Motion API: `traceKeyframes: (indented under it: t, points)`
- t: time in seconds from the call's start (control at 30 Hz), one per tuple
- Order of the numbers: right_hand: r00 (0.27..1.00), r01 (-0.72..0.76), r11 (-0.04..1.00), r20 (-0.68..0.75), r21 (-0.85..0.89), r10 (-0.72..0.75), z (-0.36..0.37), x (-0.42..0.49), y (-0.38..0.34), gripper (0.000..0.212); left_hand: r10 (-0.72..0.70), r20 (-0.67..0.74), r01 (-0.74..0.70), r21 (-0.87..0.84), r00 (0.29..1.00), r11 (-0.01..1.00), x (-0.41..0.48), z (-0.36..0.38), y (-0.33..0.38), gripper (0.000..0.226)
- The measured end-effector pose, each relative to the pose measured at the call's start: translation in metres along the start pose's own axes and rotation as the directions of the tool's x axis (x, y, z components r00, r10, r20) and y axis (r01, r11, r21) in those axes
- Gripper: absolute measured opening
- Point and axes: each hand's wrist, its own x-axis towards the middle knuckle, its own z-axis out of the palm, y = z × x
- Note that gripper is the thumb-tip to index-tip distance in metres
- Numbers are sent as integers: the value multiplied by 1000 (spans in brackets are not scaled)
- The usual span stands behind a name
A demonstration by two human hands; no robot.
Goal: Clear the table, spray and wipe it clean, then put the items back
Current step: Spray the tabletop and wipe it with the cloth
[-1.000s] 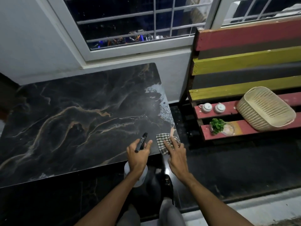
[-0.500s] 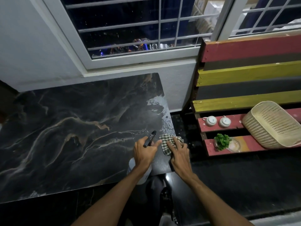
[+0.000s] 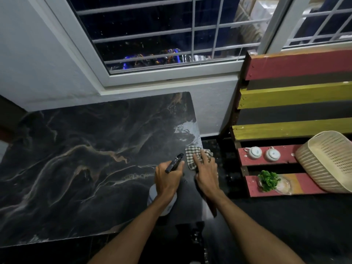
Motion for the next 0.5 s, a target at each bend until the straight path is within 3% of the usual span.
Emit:
traceKeyframes:
  t: [0.17, 0.37, 0.5]
  points:
    - [994, 57, 998, 97, -25, -54, 17, -37, 4, 76, 8, 10, -8, -8, 1000, 1000, 27, 3, 5, 42]
    - [993, 119, 993, 19, 23, -119, -9, 48, -7, 77, 31, -47, -31, 15, 998, 999, 52, 9, 8, 45]
    - [988, 151, 988, 11, 13, -151, 6, 19, -5, 67, 13, -32, -14, -13, 999, 1000, 64, 5, 10, 42]
